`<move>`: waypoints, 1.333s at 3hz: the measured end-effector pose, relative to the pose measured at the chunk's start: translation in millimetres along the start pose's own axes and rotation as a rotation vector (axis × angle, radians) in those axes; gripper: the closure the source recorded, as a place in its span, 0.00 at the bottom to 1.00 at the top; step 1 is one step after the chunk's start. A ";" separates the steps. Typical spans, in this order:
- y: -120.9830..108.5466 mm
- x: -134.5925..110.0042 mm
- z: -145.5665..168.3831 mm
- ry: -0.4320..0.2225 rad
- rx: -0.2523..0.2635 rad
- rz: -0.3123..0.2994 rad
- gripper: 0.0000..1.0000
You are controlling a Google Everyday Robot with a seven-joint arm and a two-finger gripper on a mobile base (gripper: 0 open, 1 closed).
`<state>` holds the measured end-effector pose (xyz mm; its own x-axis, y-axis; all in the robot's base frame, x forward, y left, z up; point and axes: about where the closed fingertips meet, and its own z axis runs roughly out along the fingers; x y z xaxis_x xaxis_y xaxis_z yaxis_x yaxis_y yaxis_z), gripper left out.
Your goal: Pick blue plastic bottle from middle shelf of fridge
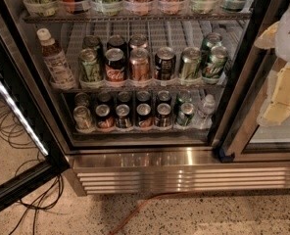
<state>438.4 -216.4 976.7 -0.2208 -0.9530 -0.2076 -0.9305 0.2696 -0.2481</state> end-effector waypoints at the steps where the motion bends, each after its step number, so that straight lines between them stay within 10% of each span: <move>1: 0.0 -0.1 0.0 0.000 0.000 0.000 0.00; 3: 17.8 -10.8 5.1 -0.113 -0.089 -0.071 0.00; 4: 44.8 -39.8 5.4 -0.284 -0.161 -0.140 0.00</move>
Offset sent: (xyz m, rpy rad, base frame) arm -0.0064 0.0123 -0.0006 0.0334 0.0219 0.0580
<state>407.1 -165.6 968.7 -0.0186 -0.8965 -0.4427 -0.9852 0.0920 -0.1448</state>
